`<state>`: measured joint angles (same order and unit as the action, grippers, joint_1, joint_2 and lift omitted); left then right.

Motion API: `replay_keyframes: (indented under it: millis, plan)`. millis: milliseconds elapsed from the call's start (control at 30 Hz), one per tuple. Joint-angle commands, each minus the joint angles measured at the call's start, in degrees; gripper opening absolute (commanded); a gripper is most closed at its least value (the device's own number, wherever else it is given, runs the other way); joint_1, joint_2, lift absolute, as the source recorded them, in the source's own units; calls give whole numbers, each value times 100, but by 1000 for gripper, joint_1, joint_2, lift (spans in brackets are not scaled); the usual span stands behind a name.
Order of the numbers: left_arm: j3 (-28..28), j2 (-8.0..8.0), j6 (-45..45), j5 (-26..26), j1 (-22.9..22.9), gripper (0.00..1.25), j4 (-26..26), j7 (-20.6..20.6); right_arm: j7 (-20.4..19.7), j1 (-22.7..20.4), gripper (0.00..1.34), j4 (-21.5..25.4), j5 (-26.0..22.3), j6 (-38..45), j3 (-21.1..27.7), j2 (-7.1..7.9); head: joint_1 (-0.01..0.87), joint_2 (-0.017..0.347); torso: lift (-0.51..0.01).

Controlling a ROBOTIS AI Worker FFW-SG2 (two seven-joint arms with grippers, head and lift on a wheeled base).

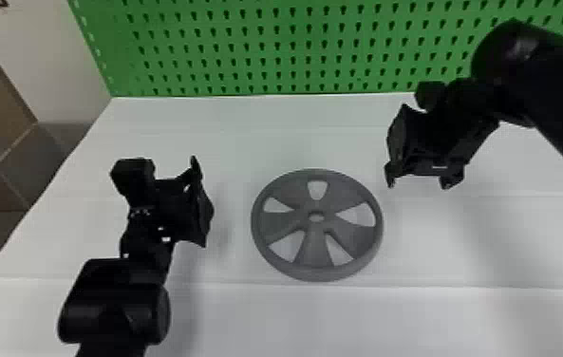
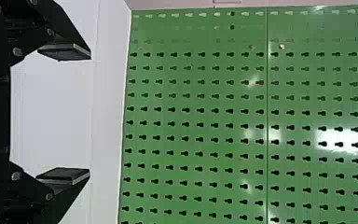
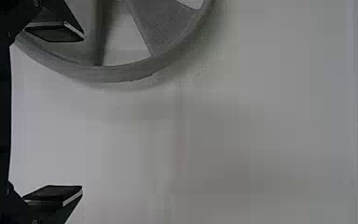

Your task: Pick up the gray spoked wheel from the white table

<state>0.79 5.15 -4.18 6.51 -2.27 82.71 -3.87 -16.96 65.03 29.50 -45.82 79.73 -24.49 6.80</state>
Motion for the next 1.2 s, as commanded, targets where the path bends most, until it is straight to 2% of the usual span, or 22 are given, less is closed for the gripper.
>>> replay_keyframes:
  millis: [0,467,1033,1167]
  plan:
    - [-9,3,5,0,7,879,0,0,-1,-7,1193,-155,-138,16,-109,41,839,130,-65]
    - [-44,12,32,17,-19,879,0,0,-1,19,1193,-217,-111,-36,-47,94,839,130,-65]
    - [-53,30,84,35,-37,879,0,0,-18,-7,1193,-270,-217,-115,-161,59,839,130,-65]
    - [-53,30,84,35,-46,879,0,0,-18,-34,1193,-261,-208,-177,-153,-3,839,130,-65]
